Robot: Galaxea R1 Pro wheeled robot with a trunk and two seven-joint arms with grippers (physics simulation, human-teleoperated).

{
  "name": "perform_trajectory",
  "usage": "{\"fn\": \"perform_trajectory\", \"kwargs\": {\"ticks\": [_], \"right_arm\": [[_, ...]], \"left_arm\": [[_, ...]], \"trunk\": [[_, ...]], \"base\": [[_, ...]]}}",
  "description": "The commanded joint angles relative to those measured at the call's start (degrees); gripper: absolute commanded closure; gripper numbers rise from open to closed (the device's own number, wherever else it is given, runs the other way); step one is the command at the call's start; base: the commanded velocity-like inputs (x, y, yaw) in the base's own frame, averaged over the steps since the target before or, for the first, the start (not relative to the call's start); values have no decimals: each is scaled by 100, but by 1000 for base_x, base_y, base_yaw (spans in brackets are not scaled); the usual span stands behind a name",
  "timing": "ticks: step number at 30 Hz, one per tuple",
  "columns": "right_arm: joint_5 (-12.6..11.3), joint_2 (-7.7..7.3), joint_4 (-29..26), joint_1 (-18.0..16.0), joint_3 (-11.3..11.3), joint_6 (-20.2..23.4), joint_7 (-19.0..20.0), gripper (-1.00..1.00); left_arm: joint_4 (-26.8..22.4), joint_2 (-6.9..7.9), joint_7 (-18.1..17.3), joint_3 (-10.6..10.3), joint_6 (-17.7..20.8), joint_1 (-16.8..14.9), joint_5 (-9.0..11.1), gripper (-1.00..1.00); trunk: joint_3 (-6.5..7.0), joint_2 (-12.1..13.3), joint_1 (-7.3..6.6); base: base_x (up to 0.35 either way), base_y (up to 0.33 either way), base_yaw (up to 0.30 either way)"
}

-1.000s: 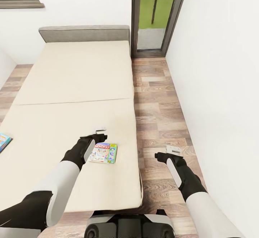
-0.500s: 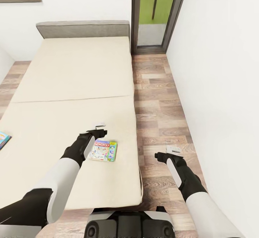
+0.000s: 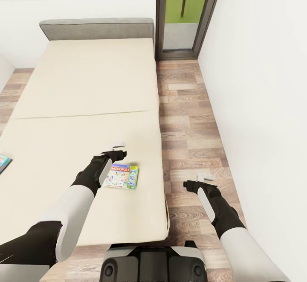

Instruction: Put all the toys in the child's room - the three board games (two on the bed and one on the table), the two jigsaw puzzles on the table, and the tennis ball on the table - inside the toy box on the table in the child's room.

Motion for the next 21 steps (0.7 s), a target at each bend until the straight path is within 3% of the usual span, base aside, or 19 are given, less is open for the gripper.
{"fn": "perform_trajectory", "kwargs": {"ticks": [1, 21], "right_arm": [[-60, -3, -8, -2, 16, 18, -54, -100], [-60, -3, -8, -2, 16, 20, -54, -100]], "left_arm": [[-10, -4, 8, 22, 32, 0, 8, -100], [-27, 14, 7, 2, -45, -1, 1, -100]], "trunk": [[-15, -7, 2], [-201, -7, 2]], "base": [[0, 0, 0], [0, 0, 0]]}}
